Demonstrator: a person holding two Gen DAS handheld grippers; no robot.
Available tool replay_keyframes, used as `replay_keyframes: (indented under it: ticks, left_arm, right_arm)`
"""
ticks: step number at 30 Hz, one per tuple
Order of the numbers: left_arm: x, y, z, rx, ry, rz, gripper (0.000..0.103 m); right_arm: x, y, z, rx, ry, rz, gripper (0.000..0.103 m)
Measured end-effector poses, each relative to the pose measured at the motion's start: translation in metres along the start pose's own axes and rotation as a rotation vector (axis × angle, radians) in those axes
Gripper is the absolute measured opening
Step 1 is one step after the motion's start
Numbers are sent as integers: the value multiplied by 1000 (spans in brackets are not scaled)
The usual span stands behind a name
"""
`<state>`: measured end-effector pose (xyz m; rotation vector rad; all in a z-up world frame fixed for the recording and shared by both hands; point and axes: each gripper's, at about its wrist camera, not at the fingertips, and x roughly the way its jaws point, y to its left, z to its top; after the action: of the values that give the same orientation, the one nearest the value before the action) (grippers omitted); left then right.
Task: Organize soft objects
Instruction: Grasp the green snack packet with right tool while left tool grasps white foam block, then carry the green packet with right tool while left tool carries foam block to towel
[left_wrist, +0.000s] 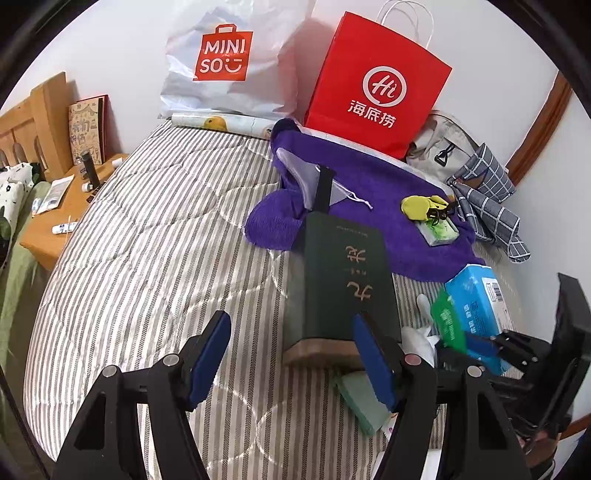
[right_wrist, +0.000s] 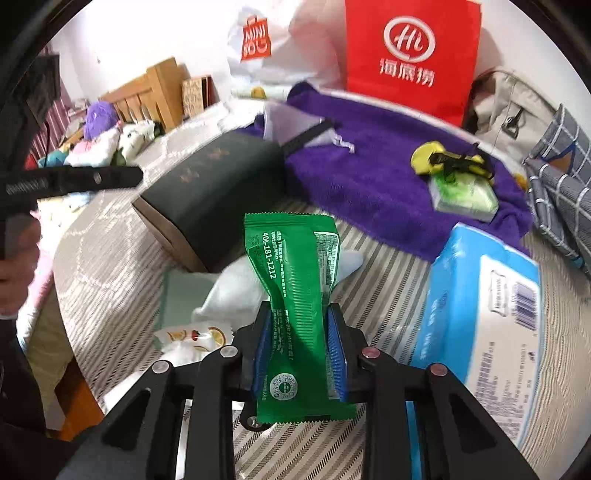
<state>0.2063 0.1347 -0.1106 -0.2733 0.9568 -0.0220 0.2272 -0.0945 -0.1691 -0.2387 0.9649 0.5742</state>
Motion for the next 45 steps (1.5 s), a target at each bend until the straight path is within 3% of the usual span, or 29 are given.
replay_keyframes:
  ticks: [8, 21, 25, 34, 45]
  left_arm:
    - [-9, -20, -19, 41, 12, -6, 66]
    - [-24, -68, -86, 156, 70, -66, 67]
    - [-28, -83, -106, 177, 78, -119, 76]
    - [-18, -115, -137, 276, 106, -126, 82]
    - [9, -129, -153, 352, 126, -24, 87]
  right_arm:
    - [-39, -5, -11, 86, -81, 2, 29]
    - [-83, 2, -69, 188, -132, -40, 29]
    - [-96, 5, -90, 213, -152, -19, 29]
    - [-107, 0, -125, 255, -167, -36, 29]
    - [-83, -18, -151, 302, -85, -162, 29]
